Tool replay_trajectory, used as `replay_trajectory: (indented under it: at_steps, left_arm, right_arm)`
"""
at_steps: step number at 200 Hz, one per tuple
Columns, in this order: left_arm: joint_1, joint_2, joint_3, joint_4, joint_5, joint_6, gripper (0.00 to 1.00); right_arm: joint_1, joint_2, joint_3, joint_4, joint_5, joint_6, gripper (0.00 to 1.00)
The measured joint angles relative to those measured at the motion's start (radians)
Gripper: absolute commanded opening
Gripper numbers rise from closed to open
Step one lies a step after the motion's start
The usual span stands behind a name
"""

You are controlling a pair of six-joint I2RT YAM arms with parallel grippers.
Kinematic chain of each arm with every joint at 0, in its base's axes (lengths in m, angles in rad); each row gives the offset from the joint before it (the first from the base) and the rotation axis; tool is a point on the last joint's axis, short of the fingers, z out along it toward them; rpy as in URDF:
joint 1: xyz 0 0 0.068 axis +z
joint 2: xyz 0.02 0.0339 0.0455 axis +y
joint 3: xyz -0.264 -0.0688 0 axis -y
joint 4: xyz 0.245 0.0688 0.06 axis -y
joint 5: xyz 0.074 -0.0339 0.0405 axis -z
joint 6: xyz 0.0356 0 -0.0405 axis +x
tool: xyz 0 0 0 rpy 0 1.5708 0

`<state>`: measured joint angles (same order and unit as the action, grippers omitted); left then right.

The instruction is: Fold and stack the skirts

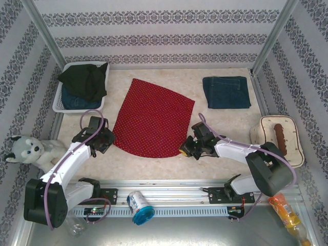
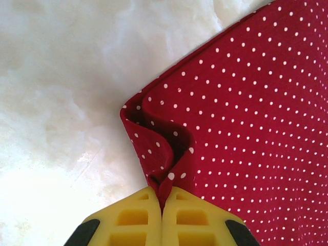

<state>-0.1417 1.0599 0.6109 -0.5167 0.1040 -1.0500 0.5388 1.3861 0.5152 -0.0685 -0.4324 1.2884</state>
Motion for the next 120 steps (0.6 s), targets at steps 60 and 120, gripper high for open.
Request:
replay_trajectory:
  at_steps: [60,120]
  left_arm:
    - [0.0,0.044,0.299,-0.013,0.073,0.148,0.0]
    - [0.0,0.468,0.785,0.1,0.089,0.347,0.0]
  right_arm:
    - [-0.156,-0.102,0.164,-0.143,-0.002,-0.155,0.0]
    - [-0.321,0.156,0.474,-0.19,-0.027,-0.364,0.0]
